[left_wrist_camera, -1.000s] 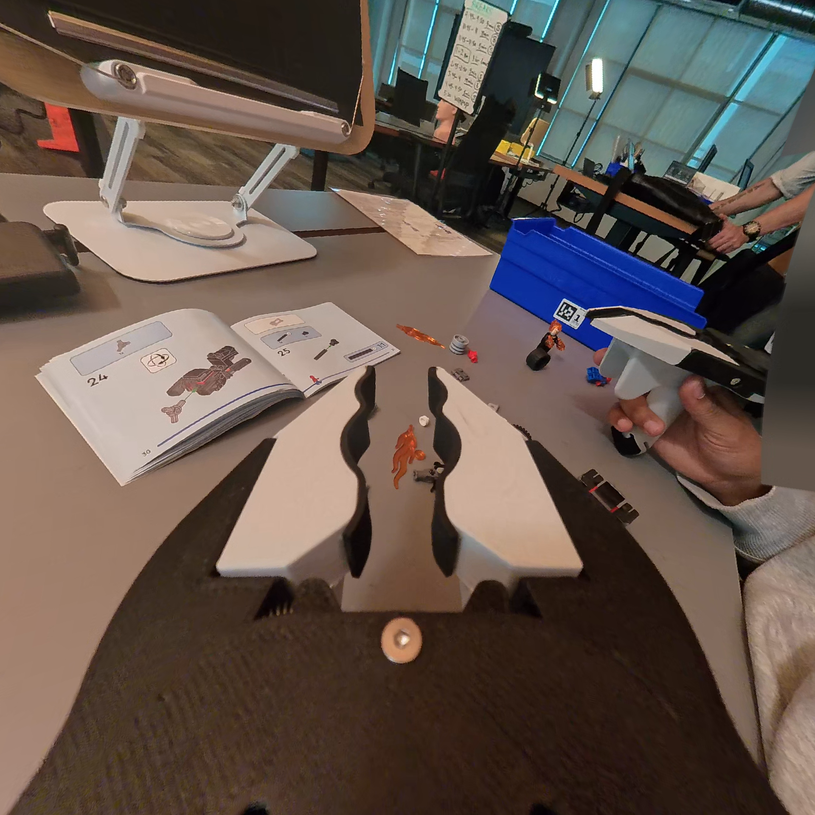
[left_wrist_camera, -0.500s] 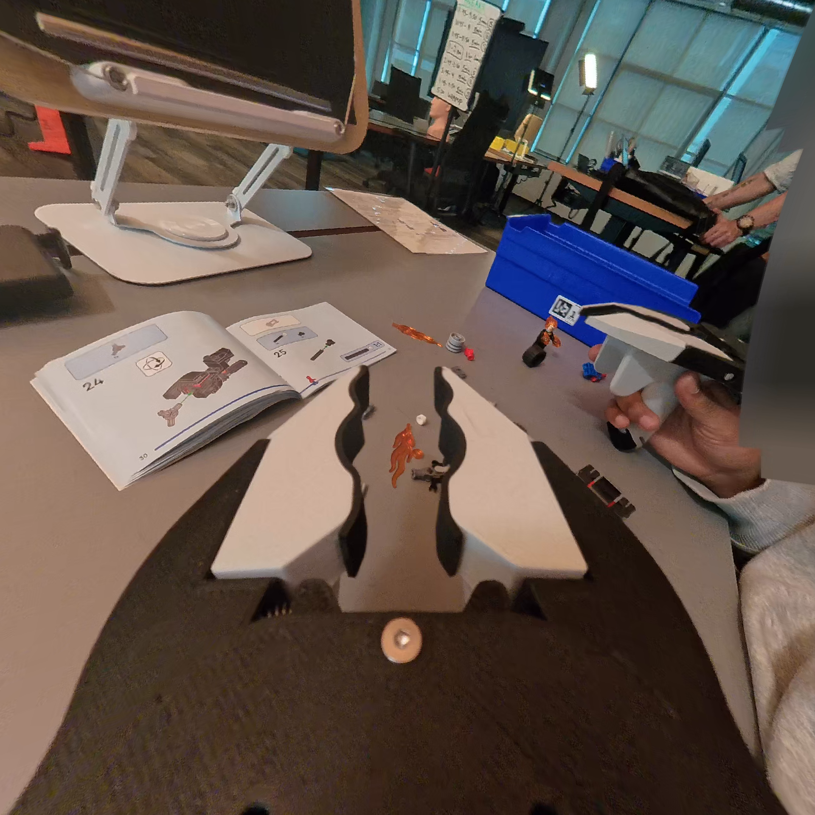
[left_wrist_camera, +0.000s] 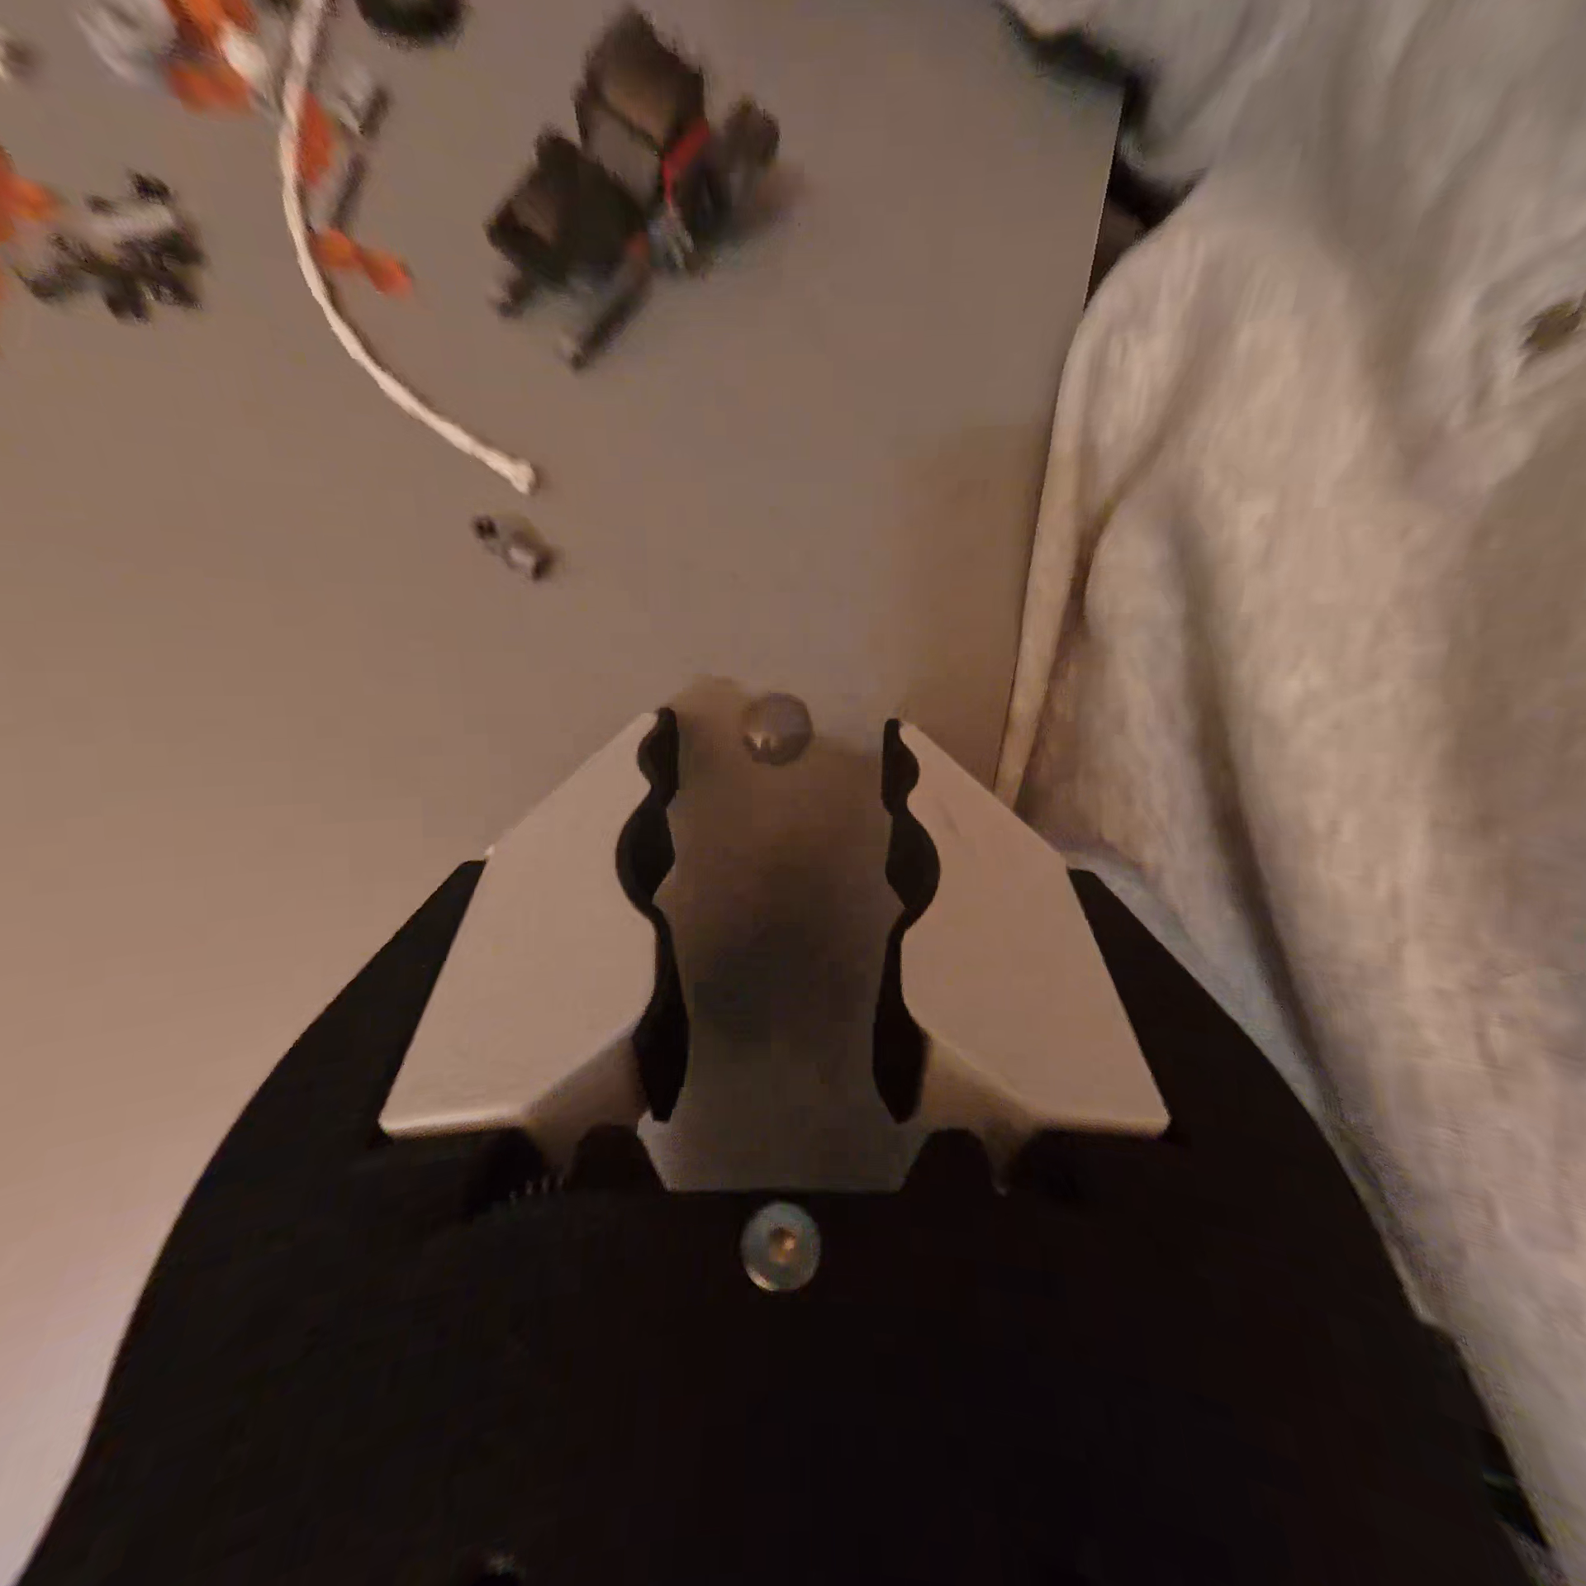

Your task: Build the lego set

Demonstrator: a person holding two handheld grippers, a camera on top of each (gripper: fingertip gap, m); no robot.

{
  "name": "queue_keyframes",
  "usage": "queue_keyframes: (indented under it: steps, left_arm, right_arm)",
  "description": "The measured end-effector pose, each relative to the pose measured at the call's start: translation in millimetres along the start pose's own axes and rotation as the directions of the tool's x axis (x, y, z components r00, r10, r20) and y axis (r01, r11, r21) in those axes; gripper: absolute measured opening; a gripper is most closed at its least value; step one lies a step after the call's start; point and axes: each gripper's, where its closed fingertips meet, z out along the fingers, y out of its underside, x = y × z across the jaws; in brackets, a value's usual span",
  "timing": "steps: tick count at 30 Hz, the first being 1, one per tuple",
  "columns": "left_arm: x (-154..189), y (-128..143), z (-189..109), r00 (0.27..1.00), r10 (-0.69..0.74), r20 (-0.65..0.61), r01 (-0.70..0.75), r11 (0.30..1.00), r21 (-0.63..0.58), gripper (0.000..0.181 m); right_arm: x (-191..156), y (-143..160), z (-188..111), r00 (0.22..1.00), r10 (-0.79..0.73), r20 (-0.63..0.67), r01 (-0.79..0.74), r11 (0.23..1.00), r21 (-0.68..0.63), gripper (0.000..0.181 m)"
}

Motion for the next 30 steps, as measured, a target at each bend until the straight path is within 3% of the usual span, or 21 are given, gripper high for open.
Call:
queue_keyframes:
  steps: [4, 7, 13, 21, 30]
  left_arm:
    - [0, -7, 7, 1.0, -0.011, -0.012, 0.012, 0.998, 0.055, 0.036]
    - [-8, -5, 7, 0.998, 0.019, 0.058, -0.021, 0.999, 0.037, 0.017]
    - [-11, 0, 0, 0.996, 0.014, 0.084, -0.017, 0.999, 0.031, 0.029]
    - [-22, 3, -3, 0.992, 0.011, 0.124, -0.015, 0.999, 0.032, 0.014]
    - [-83, -17, -2, 0.962, 0.057, 0.268, -0.057, 0.998, -0.007, 0.014]
  right_arm:
    - [-1, 0, 1, 1.0, -0.007, 0.003, 0.007, 1.0, -0.002, 0.013]
    - [-1, 0, 2, 1.0, -0.012, 0.005, 0.012, 1.0, -0.005, 0.013]
    - [-1, -1, 1, 1.0, -0.016, 0.001, 0.016, 1.0, 0.006, 0.013]
    - [-2, -2, 1, 1.0, -0.014, 0.002, 0.014, 1.0, 0.007, 0.014]
    - [0, -3, 4, 1.0, -0.015, 0.005, 0.015, 1.0, 0.006, 0.013]
